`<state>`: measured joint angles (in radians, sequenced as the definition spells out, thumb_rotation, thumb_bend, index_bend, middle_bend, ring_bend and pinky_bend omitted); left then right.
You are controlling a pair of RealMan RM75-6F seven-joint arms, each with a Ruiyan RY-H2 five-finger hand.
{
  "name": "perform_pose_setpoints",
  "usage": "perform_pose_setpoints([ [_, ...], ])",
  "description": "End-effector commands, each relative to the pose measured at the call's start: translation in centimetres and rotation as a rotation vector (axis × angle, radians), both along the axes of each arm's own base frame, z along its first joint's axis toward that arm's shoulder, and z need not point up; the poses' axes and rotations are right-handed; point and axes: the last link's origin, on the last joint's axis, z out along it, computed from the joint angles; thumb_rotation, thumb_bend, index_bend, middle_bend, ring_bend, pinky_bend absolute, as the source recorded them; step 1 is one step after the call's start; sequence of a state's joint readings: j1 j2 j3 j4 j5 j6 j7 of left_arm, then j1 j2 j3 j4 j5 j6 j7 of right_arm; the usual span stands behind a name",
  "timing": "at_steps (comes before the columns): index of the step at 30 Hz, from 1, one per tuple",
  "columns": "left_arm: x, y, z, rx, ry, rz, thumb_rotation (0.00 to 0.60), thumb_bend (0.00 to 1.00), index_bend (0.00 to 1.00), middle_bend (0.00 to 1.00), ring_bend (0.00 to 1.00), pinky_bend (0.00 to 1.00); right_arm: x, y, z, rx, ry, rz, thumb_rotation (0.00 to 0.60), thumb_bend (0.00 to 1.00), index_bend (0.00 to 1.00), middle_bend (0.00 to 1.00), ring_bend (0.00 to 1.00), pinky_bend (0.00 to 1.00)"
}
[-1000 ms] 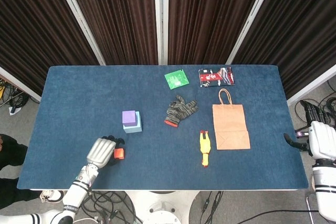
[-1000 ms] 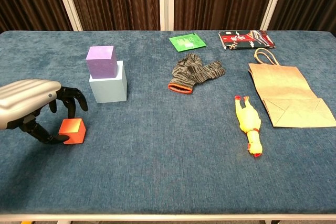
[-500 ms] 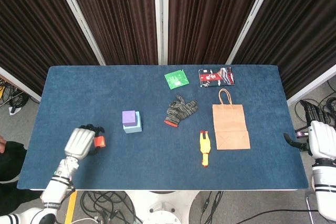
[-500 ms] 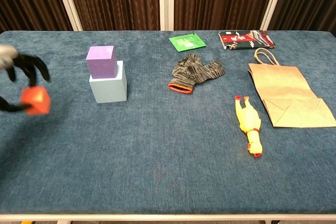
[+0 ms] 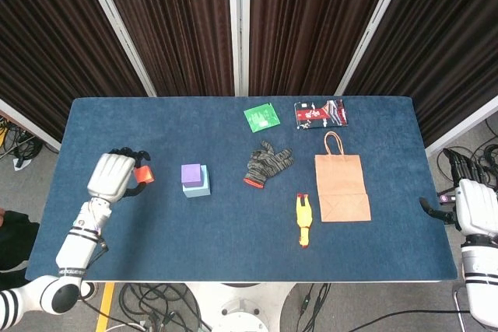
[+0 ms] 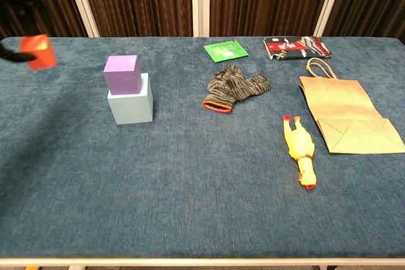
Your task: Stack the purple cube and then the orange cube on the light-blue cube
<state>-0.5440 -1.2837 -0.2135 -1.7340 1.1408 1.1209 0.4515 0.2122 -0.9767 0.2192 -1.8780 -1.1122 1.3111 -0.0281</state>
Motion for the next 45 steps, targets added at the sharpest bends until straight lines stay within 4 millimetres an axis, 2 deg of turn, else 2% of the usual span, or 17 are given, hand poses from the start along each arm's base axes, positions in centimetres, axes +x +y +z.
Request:
perform_pose_setpoints([
  [1,2.0,0.8,-0.1,-0.015,-0.002,-0.04,0.6,0.31,0.42,0.61,0.37,0.42,0.0,0.0,0.0,0.001,0.001,0.001,0.6,0.15,0.02,0.06,0.0,0.0],
  [9,6.0,1.5,-2.0,-0.069,-0.022,-0.101,0.6,0.31,0.42,0.61,0.37,0.41,0.0,0.0,-0.1,0.001,0.002,-0.001,0.6,0.15,0.02,0.06,0.0,0.0],
  [18,8.3,1.7,-4.3,-0.126,-0.036,-0.116,0.6,0.31,0.42,0.61,0.37,0.41,0.0,0.0,-0.1,0.001,0.0,0.001,0.6,0.15,0.02,0.06,0.0,0.0],
  [45,8.3,2.9,-4.7,-0.132,-0.004,-0.134,0.6,0.31,0.42,0.61,0.37,0.41,-0.1,0.0,-0.2,0.002,0.007,-0.002,0.6,0.15,0.02,0.06,0.0,0.0],
])
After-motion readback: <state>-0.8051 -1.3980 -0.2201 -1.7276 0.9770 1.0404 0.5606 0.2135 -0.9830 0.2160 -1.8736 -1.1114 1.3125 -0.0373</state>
